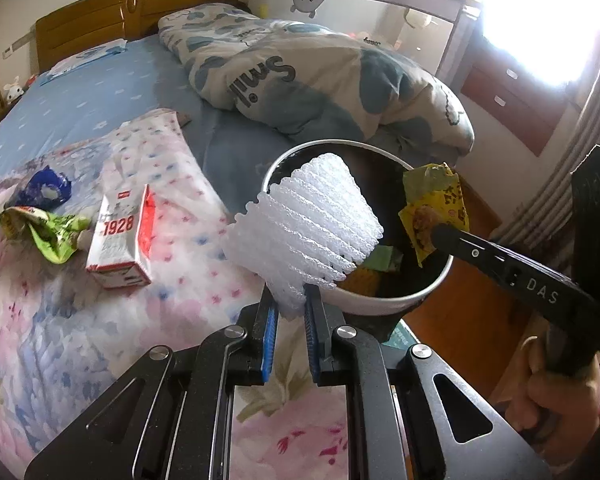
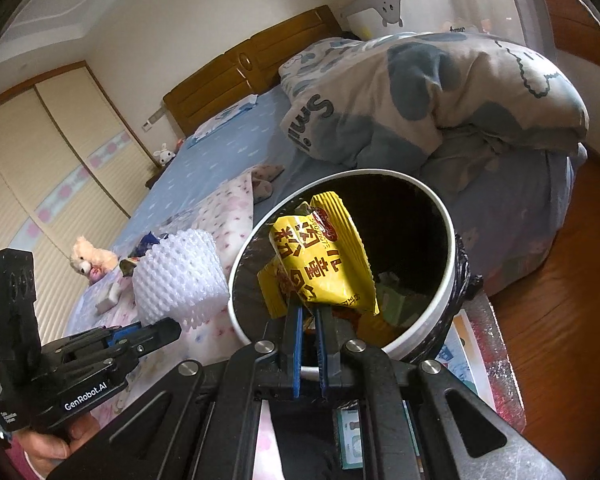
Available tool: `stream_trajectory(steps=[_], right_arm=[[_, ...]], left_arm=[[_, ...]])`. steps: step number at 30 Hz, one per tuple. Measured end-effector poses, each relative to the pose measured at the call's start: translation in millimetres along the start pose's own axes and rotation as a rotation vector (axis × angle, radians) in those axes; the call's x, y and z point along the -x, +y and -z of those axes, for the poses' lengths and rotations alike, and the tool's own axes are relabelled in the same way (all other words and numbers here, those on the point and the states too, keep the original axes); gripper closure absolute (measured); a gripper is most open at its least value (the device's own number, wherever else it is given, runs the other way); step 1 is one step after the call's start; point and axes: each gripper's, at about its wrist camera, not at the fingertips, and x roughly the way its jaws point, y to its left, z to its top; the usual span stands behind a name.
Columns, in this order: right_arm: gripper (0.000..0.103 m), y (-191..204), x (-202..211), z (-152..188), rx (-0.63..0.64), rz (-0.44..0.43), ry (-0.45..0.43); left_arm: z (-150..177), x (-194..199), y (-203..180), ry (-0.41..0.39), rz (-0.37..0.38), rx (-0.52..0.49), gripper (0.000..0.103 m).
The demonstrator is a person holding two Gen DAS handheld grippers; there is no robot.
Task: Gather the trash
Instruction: 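Carry the foam net and yellow bag over the bin and open both tools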
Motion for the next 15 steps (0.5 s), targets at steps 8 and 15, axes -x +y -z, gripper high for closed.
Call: stream_trajectory(steps=[8,15], right_arm=[[0.097,-8,-8,-9,0.0,0.017,0.01],[0.096,-15,-16,-18,-0.007,0.027,0.021]], left_arm=[[-14,-13,-9,0.011,0.001,-0.019,0.092],[-22,-26,-15,0.028,0.004,-0.04,0.091]])
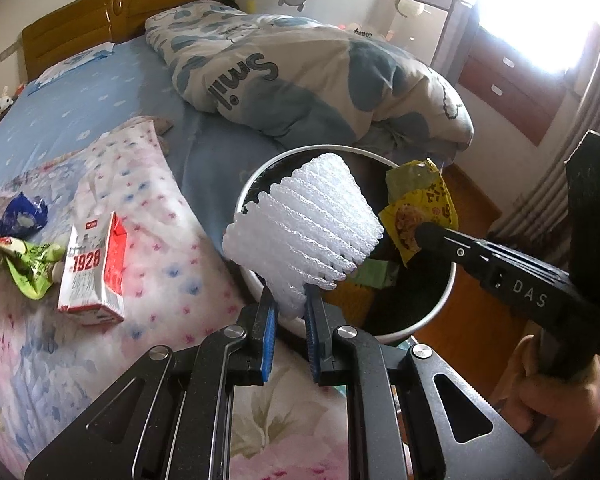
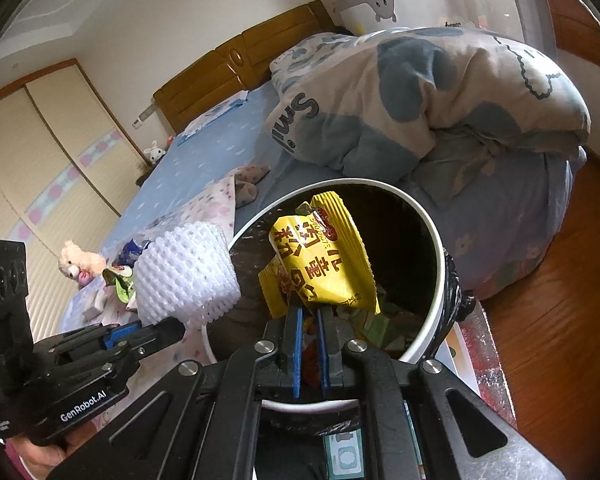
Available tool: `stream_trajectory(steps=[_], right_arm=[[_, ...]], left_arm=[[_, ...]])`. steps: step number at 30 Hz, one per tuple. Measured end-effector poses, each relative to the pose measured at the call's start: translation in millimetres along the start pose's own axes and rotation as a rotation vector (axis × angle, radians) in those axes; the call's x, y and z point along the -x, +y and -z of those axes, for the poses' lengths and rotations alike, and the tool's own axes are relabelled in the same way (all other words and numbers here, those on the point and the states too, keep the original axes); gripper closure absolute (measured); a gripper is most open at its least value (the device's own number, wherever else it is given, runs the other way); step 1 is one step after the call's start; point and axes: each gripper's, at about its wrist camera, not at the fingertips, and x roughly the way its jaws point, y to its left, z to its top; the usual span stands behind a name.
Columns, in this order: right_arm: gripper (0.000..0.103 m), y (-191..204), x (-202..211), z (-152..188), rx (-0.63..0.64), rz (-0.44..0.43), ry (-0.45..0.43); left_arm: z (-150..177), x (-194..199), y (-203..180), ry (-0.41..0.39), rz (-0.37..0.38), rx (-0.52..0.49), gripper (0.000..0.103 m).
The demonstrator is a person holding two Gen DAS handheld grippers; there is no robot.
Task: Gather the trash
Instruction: 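Carry the foam net and yellow bag over the bin and open both tools, then move both open tools back toward the remaining trash on the bed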
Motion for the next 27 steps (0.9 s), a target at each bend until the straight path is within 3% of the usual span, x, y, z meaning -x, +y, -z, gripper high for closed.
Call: stream_trajectory(steps=[7,10,11,15,20,27], right_arm=[[0.093,-2,-6,-5,0.003,0.01,0.016],[0.09,-1,-10,-7,0.01,0.027,0.028],[0.088,-2,-11,-7,0.007,0.029,0.032],[0.043,-6,-12,-7,-0.018,0.025,0.034],[0.042,-3,-7,-5,-0.033,0.023,0.021],[0.025,12,5,2,-0.035,0.017,-0.014]], left_arm=[[-4,-10,0,0.022,0.013,0.015,0.088],[-5,-11,2,0.029,0.012,0.023,0.076],[-4,-10,3,0.029,0.012,0.031,0.066],[-1,-7,9,0.024,0.014,0.051,0.062],[11,6,21,0.011,0.013,0.088,0.05],[35,28,47,-0.014,-0.014,0.152,0.045]])
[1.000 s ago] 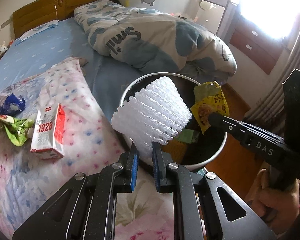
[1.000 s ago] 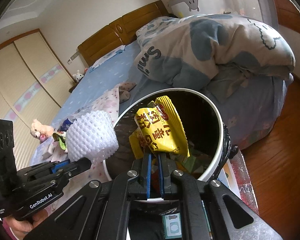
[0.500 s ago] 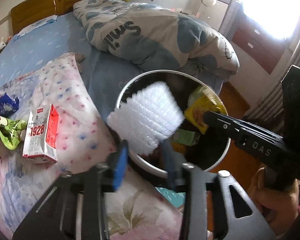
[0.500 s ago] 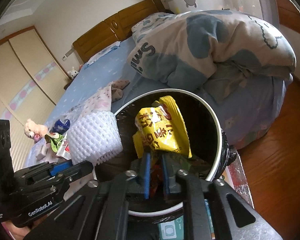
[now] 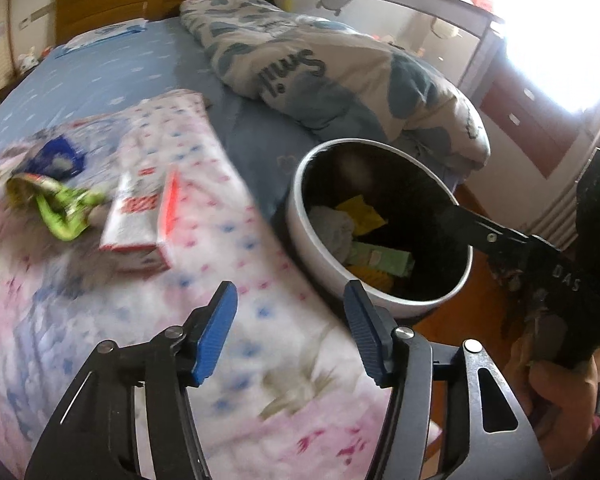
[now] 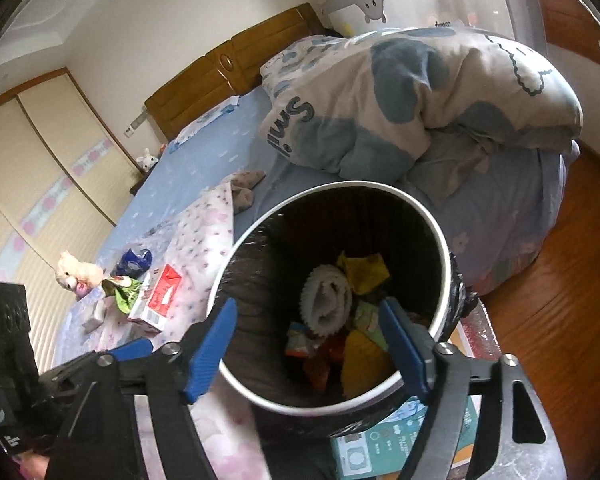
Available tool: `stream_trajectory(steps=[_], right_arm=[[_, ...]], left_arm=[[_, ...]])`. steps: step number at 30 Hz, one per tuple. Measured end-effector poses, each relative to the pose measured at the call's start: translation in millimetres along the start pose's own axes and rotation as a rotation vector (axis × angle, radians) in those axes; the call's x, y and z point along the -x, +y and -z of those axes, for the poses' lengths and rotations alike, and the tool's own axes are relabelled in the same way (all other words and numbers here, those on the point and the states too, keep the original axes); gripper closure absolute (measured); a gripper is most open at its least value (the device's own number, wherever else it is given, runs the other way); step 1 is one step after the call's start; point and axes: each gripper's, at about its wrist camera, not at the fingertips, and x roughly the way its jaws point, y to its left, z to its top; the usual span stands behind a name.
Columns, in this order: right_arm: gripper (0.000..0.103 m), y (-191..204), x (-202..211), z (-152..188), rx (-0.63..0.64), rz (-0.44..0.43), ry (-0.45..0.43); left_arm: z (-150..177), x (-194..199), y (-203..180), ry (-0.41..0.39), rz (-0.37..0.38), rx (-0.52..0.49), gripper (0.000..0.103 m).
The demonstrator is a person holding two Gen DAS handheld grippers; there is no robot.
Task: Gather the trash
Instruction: 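Move both open tools back toward the remaining trash on the bed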
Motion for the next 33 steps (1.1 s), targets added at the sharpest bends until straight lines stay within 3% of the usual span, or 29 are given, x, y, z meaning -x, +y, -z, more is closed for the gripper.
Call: stream_trajectory(steps=[11,33], right_arm=[[0.02,53,1,24,0.057,-0.048,-0.007],[0.019,143,-49,52,0.161,-0.132,0.097]], left_arm=[[33,32,65,-0.032,-0.066,0.13,0.043],[64,64,190,-0.058,-0.231,0.344,0.04]])
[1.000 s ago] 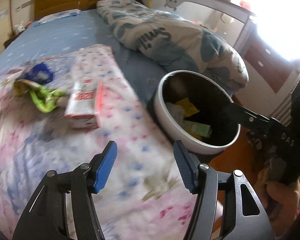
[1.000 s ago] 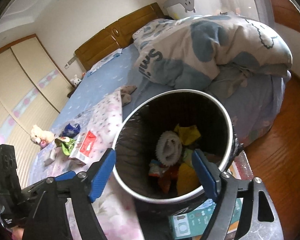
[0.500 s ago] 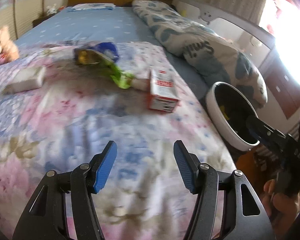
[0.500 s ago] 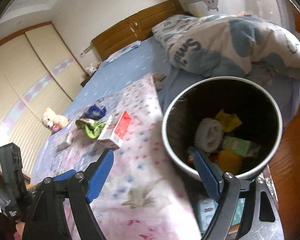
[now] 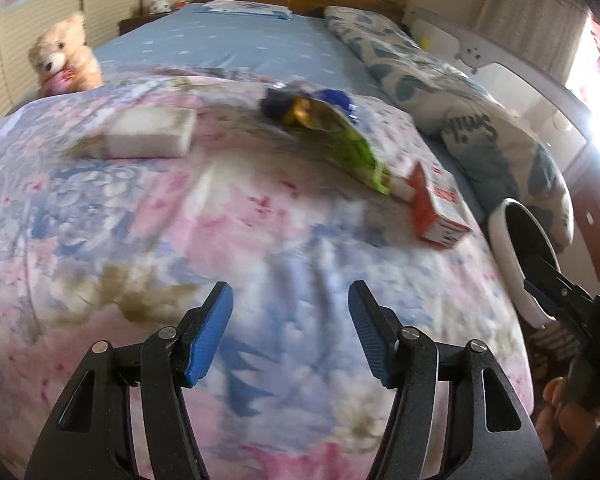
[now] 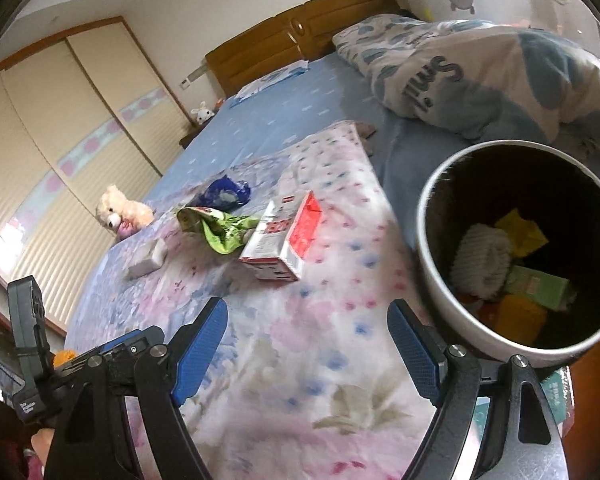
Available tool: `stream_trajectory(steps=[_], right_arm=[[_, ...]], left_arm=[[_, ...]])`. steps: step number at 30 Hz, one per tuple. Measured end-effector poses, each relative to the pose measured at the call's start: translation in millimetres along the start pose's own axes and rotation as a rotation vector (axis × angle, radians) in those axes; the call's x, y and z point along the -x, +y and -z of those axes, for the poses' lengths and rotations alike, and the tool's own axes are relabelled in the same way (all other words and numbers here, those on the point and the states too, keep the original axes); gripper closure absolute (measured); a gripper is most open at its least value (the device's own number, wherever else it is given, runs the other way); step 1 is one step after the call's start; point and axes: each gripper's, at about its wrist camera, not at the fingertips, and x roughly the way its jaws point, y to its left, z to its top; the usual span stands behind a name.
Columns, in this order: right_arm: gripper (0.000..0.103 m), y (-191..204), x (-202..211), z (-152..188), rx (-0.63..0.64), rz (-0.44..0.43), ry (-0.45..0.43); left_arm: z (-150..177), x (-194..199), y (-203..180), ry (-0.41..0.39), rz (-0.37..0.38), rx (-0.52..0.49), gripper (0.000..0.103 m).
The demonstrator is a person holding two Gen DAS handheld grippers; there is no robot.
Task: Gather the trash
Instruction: 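Move both open tools back toward the remaining trash on the bed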
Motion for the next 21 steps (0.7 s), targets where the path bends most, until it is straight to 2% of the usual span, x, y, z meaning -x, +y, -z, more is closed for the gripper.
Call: stream_trajectory(steps=[11,16,21], right_arm=[[0.019,35,-37,-11,0.058,0.008,0.016],[0.019,43,-55,-18,0.076,0.028,0.031],[0.019,43,-69,-21,0.071,0.039,0.043]], left_arm=[[-33,-17,56,-0.016,-0.116,0.081,0.026],[-56,-29,77,-0.022,-0.16,0.118,0.025],[-80,-44,86,-0.035,-0.207,0.11,0.024]])
